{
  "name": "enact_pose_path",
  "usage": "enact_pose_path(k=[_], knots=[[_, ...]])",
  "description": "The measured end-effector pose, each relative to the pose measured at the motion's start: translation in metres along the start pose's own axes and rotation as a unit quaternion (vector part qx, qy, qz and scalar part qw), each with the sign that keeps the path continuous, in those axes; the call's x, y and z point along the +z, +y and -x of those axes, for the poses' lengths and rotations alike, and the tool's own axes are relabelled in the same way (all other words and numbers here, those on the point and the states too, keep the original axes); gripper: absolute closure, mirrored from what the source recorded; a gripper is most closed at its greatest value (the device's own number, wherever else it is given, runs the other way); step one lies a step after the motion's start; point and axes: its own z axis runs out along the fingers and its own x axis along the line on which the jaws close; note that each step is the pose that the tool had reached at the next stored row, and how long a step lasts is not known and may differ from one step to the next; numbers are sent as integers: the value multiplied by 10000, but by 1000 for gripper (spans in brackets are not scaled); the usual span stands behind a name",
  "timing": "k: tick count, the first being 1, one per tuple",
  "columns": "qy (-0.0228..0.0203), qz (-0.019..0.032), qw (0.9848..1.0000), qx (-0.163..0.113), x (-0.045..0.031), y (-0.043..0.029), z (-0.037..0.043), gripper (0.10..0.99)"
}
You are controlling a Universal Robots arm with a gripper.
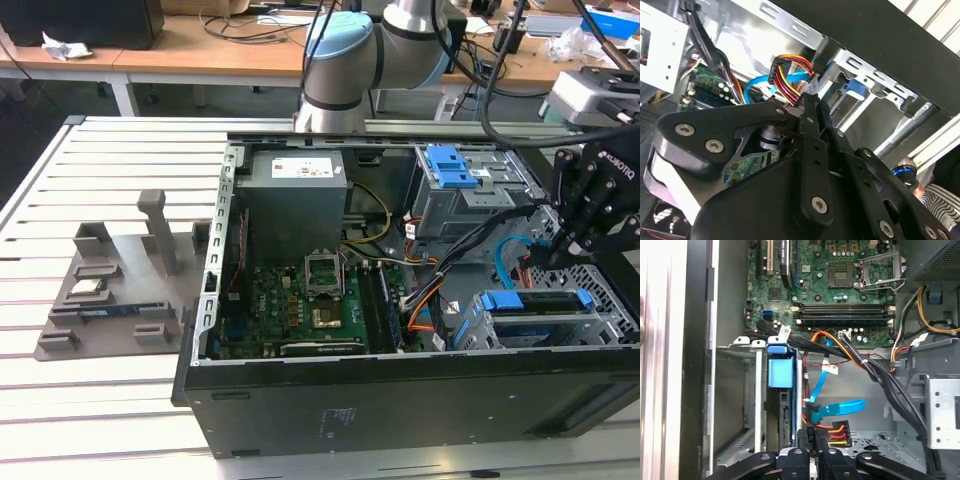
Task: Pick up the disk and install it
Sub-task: 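Insert the first disk wire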
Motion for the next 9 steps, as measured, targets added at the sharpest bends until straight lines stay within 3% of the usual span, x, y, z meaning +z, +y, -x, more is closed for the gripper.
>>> enact_pose_path(k=[6,9], knots=[[0,0,10000,0,30,-2,-201,918],[0,0,10000,1,62,-6,-227,918]])
